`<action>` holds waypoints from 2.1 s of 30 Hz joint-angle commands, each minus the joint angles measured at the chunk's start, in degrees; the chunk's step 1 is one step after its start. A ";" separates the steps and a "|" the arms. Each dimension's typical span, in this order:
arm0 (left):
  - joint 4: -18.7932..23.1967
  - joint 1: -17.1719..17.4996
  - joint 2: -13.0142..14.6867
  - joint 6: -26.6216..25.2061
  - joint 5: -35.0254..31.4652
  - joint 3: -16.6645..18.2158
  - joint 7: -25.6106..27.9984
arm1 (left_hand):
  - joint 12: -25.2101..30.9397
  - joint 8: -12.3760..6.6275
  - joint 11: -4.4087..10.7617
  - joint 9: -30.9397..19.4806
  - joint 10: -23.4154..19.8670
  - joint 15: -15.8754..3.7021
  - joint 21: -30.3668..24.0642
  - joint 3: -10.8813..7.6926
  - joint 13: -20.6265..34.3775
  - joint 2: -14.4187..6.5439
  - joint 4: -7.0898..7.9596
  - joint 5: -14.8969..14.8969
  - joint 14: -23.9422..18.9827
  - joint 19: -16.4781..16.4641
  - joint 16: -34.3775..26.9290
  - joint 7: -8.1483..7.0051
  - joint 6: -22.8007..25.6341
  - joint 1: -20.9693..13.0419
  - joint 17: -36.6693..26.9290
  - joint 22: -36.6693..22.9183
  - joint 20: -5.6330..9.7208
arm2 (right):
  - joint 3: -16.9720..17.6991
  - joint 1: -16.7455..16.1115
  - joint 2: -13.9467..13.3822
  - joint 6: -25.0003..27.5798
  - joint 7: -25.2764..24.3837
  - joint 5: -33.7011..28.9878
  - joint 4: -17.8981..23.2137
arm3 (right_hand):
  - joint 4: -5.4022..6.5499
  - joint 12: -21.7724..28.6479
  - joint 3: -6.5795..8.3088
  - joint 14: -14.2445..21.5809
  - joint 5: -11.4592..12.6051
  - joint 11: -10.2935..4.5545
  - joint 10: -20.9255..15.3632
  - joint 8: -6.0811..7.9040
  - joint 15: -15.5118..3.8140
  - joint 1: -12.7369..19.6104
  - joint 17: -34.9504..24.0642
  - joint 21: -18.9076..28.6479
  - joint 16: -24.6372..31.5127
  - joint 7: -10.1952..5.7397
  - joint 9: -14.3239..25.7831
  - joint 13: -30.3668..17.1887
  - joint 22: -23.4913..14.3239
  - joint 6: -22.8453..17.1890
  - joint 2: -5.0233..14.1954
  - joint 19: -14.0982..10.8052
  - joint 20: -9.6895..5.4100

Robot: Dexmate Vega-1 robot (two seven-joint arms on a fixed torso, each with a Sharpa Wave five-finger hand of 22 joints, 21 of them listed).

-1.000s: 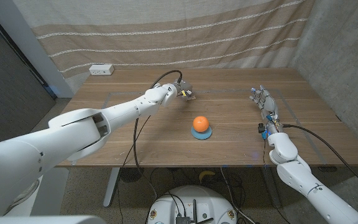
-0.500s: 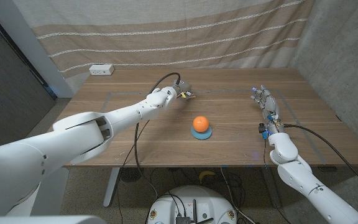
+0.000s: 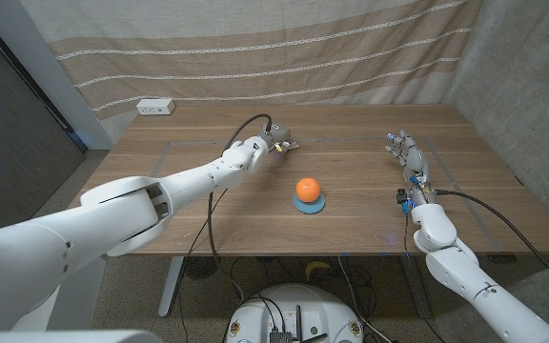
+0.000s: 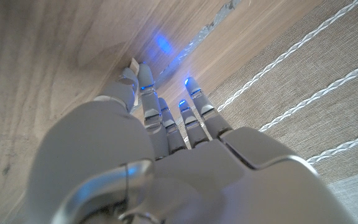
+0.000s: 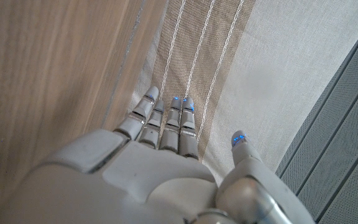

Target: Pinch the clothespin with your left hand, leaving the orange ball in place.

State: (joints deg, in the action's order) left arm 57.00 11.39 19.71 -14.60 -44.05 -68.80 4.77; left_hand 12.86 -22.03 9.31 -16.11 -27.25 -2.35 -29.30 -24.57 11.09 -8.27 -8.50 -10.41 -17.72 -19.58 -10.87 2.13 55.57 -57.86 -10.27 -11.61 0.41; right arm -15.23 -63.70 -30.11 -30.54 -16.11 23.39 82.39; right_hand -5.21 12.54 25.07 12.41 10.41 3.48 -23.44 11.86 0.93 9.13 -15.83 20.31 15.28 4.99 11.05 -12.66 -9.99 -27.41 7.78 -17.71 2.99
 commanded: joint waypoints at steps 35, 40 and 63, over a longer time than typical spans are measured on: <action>16.43 8.36 6.30 -0.33 6.36 11.54 13.52 | -0.10 -3.74 0.60 -6.52 -2.01 -5.00 -1.39 -2.00 0.50 -1.79 0.29 -0.37 -1.45 0.06 -0.31 -1.50 -0.38 -0.53 -0.19 -0.37 0.44 | 0.51 -1.48 -0.18 -0.29 -0.61 -1.20 1.93 | -0.05 0.01 -0.41 0.53 0.08 -0.03 -0.64 -0.08 -0.11 -0.59 -0.26 -0.74 0.24 -0.07 0.28 -0.17 -0.23 -0.37 0.41 -0.76 -0.25; 19.45 10.23 7.35 -0.67 8.55 13.84 12.48 | -0.11 -4.10 0.59 -7.05 -2.20 -4.96 -1.50 -2.18 0.53 -1.77 0.27 -0.37 -1.52 0.10 -0.28 -1.48 -0.51 -0.46 -0.18 -0.39 0.46 | 0.37 -1.35 -0.17 -0.22 -0.40 -1.21 1.83 | -0.07 -0.02 -0.41 0.47 0.08 -0.07 -0.59 -0.08 -0.04 -0.60 -0.26 -0.82 0.21 -0.04 0.28 -0.18 -0.23 -0.39 0.40 -0.80 -0.27; 29.85 18.81 10.81 0.15 19.90 23.90 11.98 | -0.34 -5.67 0.63 -9.45 -2.53 -4.98 -2.10 -2.94 0.63 -1.74 0.25 -0.38 -1.68 0.15 -0.16 -1.52 -1.24 0.05 -0.17 -0.43 0.55 | -0.16 0.00 -0.08 0.24 0.87 -0.24 0.49 | -0.24 -0.05 -0.32 0.48 0.12 0.09 -0.61 -0.06 -0.10 -0.51 -0.23 -1.26 0.16 -0.07 0.28 -0.19 -0.24 -0.44 0.47 -0.89 -0.49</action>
State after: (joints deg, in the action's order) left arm 82.73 26.69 29.16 -15.35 -29.49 -49.13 17.15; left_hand 12.87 -22.03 9.42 -16.11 -28.56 -2.66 -31.03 -26.91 11.61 -8.71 -8.17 -10.18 -18.84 -19.37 -10.87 0.81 54.24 -57.41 -10.26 -11.86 0.62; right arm -15.14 -64.25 -30.23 -30.47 -16.02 22.45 83.51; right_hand -5.13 12.54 24.67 12.40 10.40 3.68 -23.64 11.86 0.93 8.45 -15.82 19.25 15.28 5.00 11.05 -12.64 -9.99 -27.41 7.10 -18.21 2.86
